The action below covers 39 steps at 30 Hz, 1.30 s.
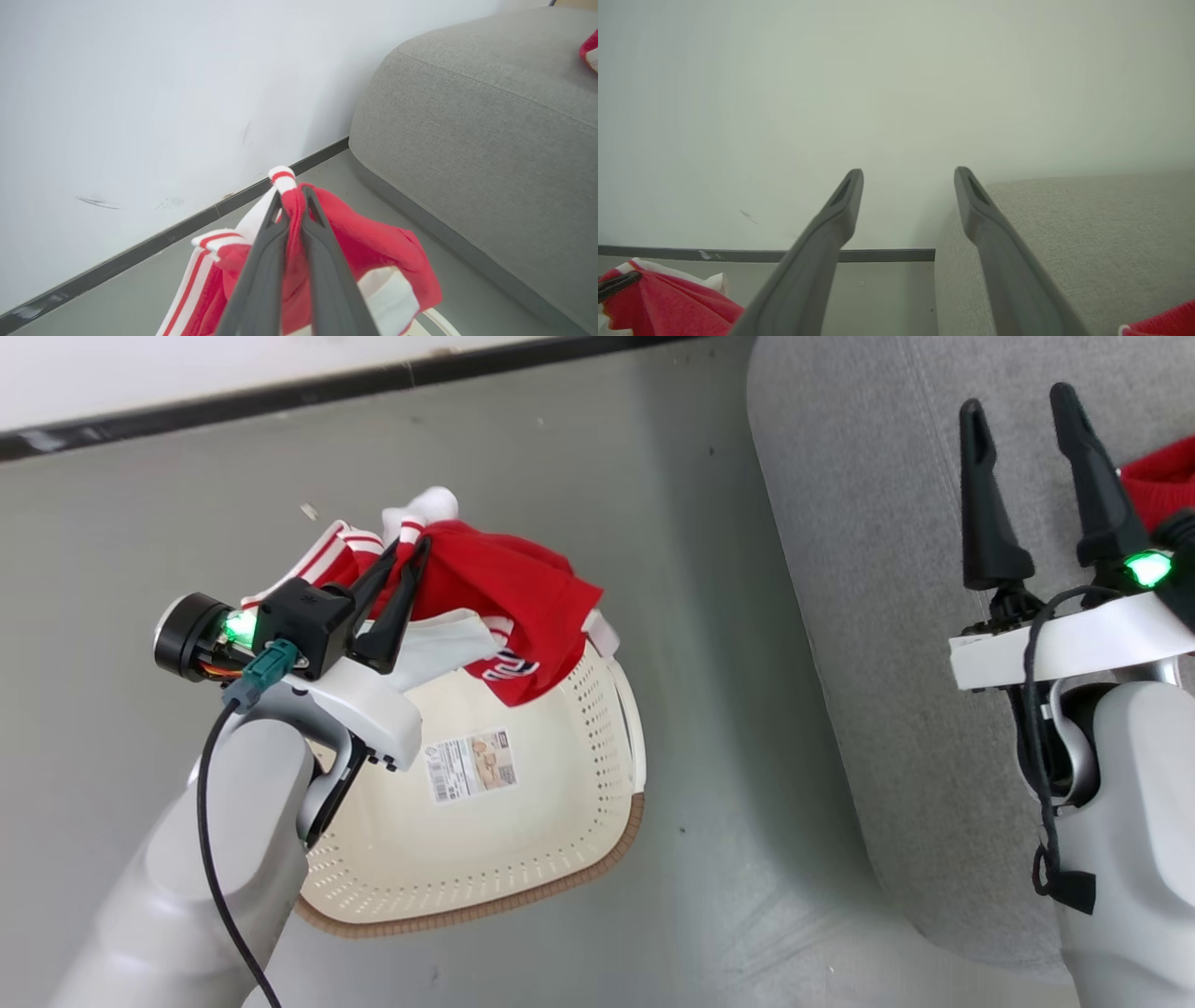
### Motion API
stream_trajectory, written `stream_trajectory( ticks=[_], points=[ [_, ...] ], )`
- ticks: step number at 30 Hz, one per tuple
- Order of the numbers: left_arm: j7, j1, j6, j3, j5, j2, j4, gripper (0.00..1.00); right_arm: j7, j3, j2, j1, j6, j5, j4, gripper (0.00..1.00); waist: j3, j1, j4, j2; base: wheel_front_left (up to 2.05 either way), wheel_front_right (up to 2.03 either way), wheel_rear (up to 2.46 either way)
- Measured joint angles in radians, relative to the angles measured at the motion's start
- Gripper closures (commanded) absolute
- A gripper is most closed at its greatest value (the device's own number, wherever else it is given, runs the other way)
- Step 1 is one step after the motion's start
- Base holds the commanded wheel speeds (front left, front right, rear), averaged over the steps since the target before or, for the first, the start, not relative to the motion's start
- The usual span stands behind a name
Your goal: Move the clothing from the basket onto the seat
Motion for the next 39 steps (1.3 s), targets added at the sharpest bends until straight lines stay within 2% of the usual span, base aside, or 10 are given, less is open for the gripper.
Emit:
stream_trajectory(
  ticks=[8, 12, 28, 39],
  points=[
    [0.000, 0.000, -0.005, 0.007, -0.005, 0.008, -0.041, 1.00, 0.000, 0.060, -0.035, 0.038, 0.000, -0.030, 0.048, 0.00, -0.092, 0.0000, 0.036, 0.0000, 0.00, 0.00, 0.00],
    [0.000, 0.000, -0.021, -0.007, -0.021, 0.003, -0.047, 1.00, 0.000, 0.095, -0.057, 0.043, 0.000, -0.040, 0.076, 0.00, -0.138, 0.0000, 0.052, 0.0000, 0.00, 0.00, 0.00],
    [0.076, -0.003, -0.063, -0.115, -0.081, -0.091, -0.070, 1.00, 0.000, 0.230, -0.167, 0.109, 0.000, -0.060, 0.202, 0.00, -0.306, 0.0000, 0.093, 0.0000, 0.00, 0.00, 0.00],
    [0.117, -0.003, -0.072, -0.189, -0.124, -0.117, -0.089, 1.00, 0.000, 0.346, -0.242, 0.195, 0.000, -0.060, 0.263, 0.00, -0.397, 0.0000, 0.088, 0.0000, 0.00, 0.00, 0.00]
  ],
)
